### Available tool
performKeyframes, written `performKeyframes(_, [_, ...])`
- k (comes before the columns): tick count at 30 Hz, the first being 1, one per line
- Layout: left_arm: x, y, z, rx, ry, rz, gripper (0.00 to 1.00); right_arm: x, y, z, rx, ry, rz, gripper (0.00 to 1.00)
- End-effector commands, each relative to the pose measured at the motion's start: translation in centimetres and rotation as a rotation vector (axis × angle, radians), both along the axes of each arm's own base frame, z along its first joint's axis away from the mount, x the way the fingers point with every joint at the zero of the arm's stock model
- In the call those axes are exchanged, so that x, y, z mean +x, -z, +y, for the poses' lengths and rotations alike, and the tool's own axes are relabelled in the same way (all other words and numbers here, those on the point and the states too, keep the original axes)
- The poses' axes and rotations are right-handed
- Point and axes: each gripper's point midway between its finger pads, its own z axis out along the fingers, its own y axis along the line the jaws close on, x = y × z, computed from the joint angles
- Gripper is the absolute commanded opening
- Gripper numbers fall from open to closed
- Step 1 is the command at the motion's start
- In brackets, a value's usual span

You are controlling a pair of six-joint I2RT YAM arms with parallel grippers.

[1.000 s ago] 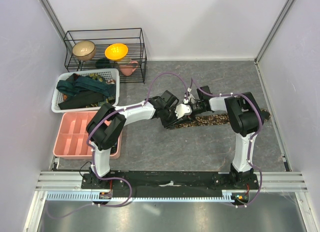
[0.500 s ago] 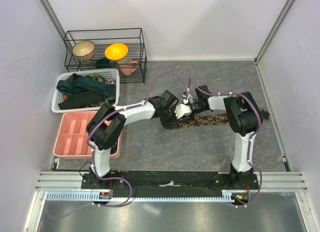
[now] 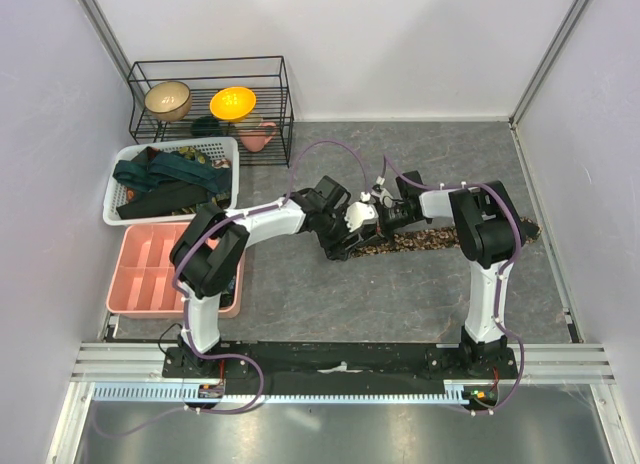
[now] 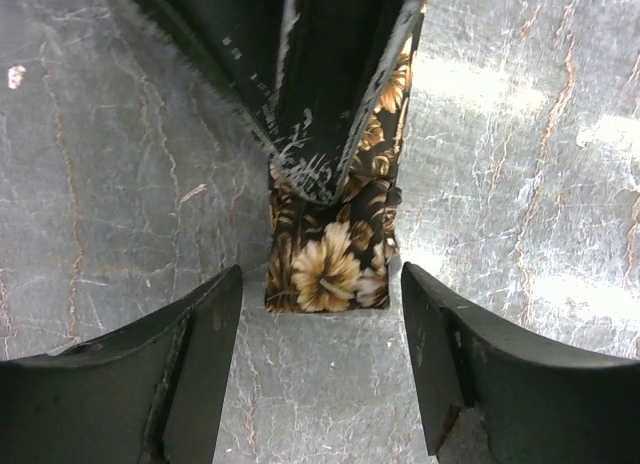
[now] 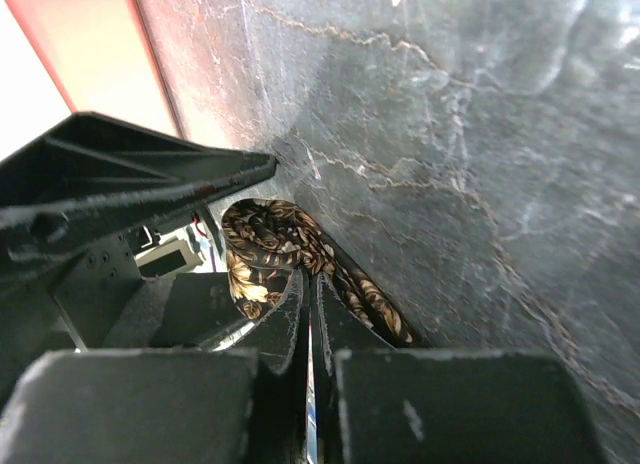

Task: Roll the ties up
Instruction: Roll the tie at the center of the board.

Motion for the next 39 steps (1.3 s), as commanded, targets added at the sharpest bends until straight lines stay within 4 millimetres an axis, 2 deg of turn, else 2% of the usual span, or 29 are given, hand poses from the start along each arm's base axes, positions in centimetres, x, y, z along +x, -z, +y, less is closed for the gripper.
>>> performKeyframes(1, [0.6,-2.6,-0.8,-0.128,-0.04,0.005,0.72,1.1,3.0,-2.2,-0.13,0.026,-0.042,0.0])
performKeyframes(4, [0.6,-3.1,-1.5,-0.184,-0.047,0.014,0.73,1.2,2.8,-2.2,-0.127,0.018,-0.057,0.0])
performKeyframes(13, [0.2,-2.0,-3.0,-0.236,-0.089,0.111,0.74,1.0,2.4,-2.3,-0.119,0.008,-0.08,0.0])
performKeyframes(18, [0.2,-0.2,-2.6,-0.187,-0.093,0.115,0.59,0.6,2.4,-2.3,-0.113,-0.002,-0.078,0.0])
performKeyframes(24, [-0.6,0.6,-1.7,-0.085,-0.007,0.01,0.42,1.1,0.9,-1.7,-0.062,-0.018,-0.1,0.0])
performKeyframes(26, [-0.9,0.7,-1.3,-0.038,0.017,-0.022,0.35,1.7,-0.5,-1.5,-0.039,-0.032,-0.12,0.09])
performKeyframes(27, [-0.9,0.7,-1.1,-0.024,0.026,-0.036,0.33,1.2,-1.0,-1.7,-0.036,-0.041,-0.097,0.14])
performKeyframes(28, [-0.9,0.7,-0.9,0.003,0.032,-0.057,0.31,1.3,-1.7,-2.0,-0.023,-0.034,-0.093,0.23])
performKeyframes(31, [-1.0,0.8,-0.2,0.057,0.052,-0.082,0.29,1.3,-3.8,-3.1,-0.004,-0.025,-0.093,0.38])
performKeyframes(34, [-1.1,1.2,0.2,0.09,0.059,-0.091,0.28,0.2,-5.3,-3.2,0.016,-0.056,-0.07,0.43])
performKeyframes(39, [-1.4,1.4,0.1,0.107,0.074,-0.088,0.28,-0.9,-5.3,-2.1,0.028,-0.074,-0.042,0.46])
